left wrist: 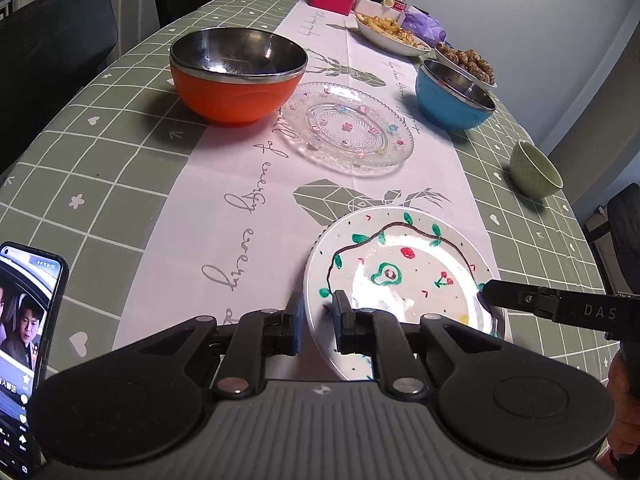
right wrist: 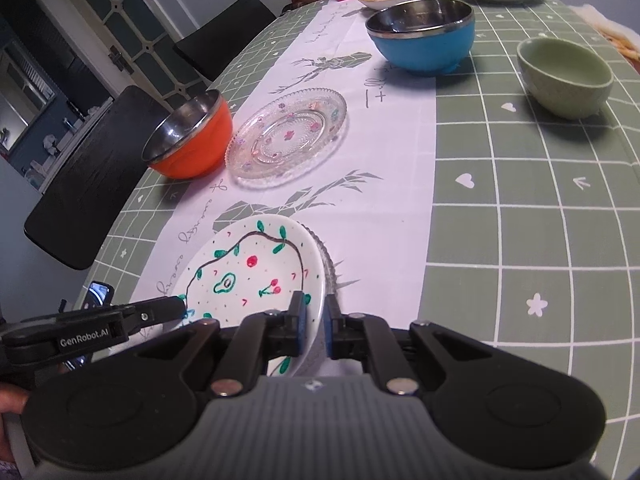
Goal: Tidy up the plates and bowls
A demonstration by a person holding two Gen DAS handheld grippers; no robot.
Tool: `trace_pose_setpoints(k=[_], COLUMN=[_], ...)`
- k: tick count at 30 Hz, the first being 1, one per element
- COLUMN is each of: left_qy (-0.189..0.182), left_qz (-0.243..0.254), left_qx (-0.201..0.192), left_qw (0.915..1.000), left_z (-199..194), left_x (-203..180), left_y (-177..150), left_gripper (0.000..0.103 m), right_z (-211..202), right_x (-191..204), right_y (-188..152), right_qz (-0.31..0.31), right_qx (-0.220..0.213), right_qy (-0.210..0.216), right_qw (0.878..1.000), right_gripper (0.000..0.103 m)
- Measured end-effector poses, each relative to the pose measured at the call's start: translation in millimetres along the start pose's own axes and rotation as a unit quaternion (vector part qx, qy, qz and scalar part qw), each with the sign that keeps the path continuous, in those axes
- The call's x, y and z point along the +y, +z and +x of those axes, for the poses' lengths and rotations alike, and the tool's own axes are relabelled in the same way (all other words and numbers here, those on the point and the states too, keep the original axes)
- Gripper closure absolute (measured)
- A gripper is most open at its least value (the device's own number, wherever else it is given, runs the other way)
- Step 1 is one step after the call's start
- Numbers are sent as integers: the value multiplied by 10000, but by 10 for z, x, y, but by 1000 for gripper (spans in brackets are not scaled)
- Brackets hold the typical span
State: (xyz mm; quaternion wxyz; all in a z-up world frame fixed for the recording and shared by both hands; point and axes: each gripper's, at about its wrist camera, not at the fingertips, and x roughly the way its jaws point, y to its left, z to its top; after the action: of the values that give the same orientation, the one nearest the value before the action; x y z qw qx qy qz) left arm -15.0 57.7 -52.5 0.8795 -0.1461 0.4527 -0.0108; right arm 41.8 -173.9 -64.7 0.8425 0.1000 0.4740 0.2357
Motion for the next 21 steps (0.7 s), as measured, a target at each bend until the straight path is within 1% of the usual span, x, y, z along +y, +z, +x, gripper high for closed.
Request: trace_pose_setpoints(k=[3, 9, 13, 18, 21], left_qy=[-2, -28, -47, -66, -5], left_qz=[-2, -42, -67, -109, -81], left_qx=[8, 25, 31, 0, -38], left_qw=[10000, 10000, 10000, 9999, 10000], left_z=[2, 4, 8, 12, 12], left_x=[0, 4, 17, 28, 32], left_y=[1, 7, 11, 21, 30], left_gripper=[87, 87, 87, 86, 86], right_z=[5, 14, 34, 35, 20], right_x=[13, 72, 86, 105, 115], right_y=[-1, -12, -17, -11, -8], right_qz=[-83, -319, -400, -470, -498], right_qx=[-18, -52, -65, -112, -145], right_qy=[-30, -103, -130, -151, -178], right_qw=[10000, 9994, 9991, 9987, 9985], right_gripper=[95, 90, 82, 82, 81])
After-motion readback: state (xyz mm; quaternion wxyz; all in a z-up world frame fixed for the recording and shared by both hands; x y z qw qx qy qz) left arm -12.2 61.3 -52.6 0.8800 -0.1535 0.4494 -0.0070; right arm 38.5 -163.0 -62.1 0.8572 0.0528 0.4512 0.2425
